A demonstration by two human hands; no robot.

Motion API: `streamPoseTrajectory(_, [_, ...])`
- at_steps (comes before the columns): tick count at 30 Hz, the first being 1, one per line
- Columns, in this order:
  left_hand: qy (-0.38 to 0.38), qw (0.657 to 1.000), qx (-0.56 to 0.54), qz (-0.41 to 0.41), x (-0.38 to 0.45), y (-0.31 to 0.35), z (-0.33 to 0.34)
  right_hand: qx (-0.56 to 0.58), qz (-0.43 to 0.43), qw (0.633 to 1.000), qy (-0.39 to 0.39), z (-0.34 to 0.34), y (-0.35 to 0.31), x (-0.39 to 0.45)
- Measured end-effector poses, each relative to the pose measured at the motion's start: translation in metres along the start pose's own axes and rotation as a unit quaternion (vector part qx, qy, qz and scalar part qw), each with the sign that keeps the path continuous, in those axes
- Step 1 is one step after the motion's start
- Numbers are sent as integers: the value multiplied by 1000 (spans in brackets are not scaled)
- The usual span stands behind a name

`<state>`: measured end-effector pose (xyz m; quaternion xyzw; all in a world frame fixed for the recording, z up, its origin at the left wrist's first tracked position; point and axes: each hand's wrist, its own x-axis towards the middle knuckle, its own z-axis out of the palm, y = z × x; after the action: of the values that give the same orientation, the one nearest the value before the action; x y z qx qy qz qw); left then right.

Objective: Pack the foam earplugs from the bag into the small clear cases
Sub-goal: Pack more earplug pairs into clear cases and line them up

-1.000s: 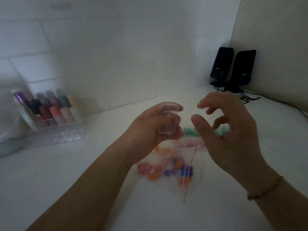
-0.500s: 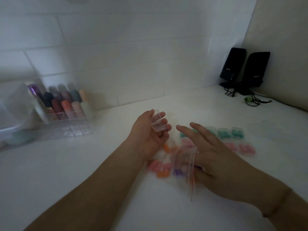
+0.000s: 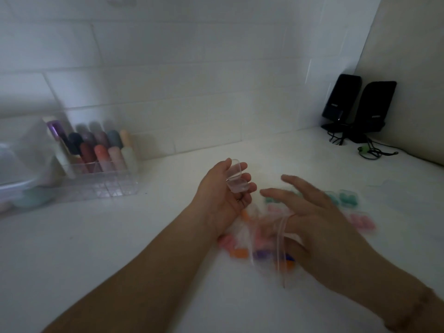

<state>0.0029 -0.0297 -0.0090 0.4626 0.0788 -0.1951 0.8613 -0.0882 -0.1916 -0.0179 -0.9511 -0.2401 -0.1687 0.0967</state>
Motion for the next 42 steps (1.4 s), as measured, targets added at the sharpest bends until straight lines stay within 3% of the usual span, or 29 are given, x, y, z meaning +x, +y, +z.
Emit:
streamPoseTrajectory(5, [-41, 998, 30, 38, -4, 3, 2, 9, 19, 1000, -18, -45, 29, -11])
streamPoseTrajectory(8, [-86, 993, 53, 58, -11, 4, 6, 178, 97, 978, 52, -69, 31, -12])
streamPoseTrajectory(11, [-131, 987, 73, 64, -18, 2, 11, 389, 117, 907, 114, -66, 36, -10])
streamPoseTrajectory(14, [-157, 982, 77, 68, -23, -2, 14, 568, 144, 804, 95, -55, 34, -7])
streamPoseTrajectory(16, [-175, 980, 66, 66, -26, -3, 16, 615, 157, 766, 96, -48, 30, -4])
streamPoseTrajectory(21, [-205, 976, 51, 49, -30, -6, 19, 559, 137, 796, 190, -43, 12, 3])
streamPoseTrajectory(23, [-206, 977, 46, 41, -31, -7, 20, 479, 129, 839, 225, -41, 3, 3])
streamPoseTrajectory(25, [-212, 976, 38, 37, -32, -9, 22, 337, 94, 906, 237, -35, -1, 3])
streamPoseTrajectory(27, [-222, 974, 30, 31, -33, -11, 23, 191, 78, 951, 230, -28, -4, 4])
streamPoseTrajectory(33, [-242, 970, 35, 11, -37, -13, 27, 23, 107, 965, 239, -23, -4, 11])
streamPoseTrajectory(42, [-240, 971, 20, 0, -36, -12, 25, 17, 62, 973, 220, -21, 1, 11])
